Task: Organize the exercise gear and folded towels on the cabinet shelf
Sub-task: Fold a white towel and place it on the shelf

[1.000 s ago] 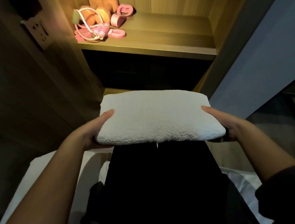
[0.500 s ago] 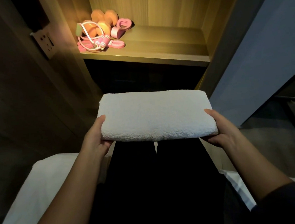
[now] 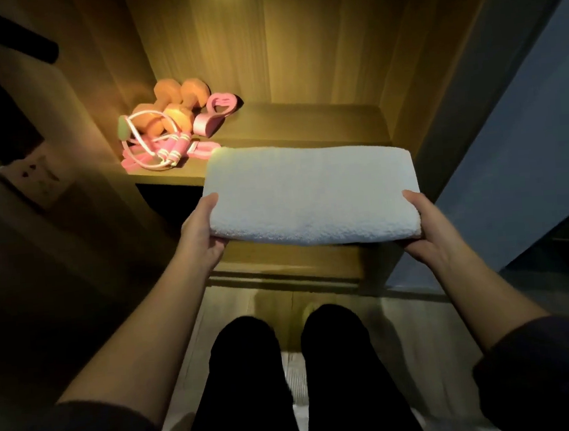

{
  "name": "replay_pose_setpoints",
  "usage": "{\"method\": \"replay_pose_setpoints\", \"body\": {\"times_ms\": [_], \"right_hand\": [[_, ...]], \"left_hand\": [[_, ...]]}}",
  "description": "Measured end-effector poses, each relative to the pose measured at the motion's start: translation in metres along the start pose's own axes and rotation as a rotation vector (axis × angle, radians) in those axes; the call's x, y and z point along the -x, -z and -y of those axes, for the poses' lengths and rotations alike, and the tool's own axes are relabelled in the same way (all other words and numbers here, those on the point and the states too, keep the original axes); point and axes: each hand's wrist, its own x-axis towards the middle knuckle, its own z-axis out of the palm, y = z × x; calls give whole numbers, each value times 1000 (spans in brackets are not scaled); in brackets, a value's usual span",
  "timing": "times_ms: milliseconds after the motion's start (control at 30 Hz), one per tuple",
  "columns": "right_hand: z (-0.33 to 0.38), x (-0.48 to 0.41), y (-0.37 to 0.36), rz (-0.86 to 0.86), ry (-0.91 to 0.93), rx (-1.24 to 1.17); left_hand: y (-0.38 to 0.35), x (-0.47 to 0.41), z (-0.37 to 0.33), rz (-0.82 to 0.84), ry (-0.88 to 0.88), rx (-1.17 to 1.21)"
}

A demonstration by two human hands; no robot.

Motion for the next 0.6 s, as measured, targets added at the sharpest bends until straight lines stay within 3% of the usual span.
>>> {"method": "replay_pose_setpoints", "body": {"times_ms": [333,467,600], "right_hand": [[66,-140,-58,73,140,-131],[50,-166,-51,-35,80,-52],[31,-174,-33,-67,72,-47]], "left_hand": [[-97,-158,-59,129,-159,55],[-91,-191,-32,27,-53,-183],[-75,-200,-18,19,-66,-297]]}}
